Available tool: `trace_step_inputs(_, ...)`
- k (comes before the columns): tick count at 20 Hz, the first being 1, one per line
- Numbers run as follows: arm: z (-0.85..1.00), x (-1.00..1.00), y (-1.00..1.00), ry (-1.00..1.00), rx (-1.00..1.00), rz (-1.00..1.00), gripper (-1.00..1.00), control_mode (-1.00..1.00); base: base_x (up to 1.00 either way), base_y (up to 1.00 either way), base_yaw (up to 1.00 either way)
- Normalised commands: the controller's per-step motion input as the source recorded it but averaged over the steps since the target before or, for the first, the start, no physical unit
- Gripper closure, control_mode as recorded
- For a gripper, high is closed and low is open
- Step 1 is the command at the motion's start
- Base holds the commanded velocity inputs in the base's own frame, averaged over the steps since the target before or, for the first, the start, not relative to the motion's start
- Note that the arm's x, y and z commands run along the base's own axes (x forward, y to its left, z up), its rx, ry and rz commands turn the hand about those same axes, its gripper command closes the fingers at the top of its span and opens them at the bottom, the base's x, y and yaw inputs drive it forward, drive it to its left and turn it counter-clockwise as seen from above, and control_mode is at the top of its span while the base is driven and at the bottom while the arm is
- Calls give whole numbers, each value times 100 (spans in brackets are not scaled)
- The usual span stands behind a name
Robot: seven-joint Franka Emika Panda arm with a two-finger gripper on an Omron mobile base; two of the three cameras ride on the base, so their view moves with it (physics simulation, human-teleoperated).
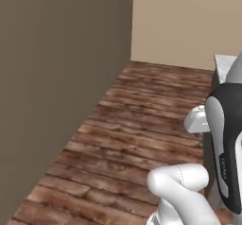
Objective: Place two dumplings into each of the tupperware containers and then place the containers in the fridge.
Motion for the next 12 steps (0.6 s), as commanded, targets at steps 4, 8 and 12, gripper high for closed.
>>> trace_step_inputs(4,0,0,0,0,0,0,-100,100,100,99,-54)
trace_step_inputs(8,0,0,0,0,0,0,-100,100,100,95,-48)
trace_step_inputs(12,0,0,0,0,0,0,-100,100,100,29,-29)
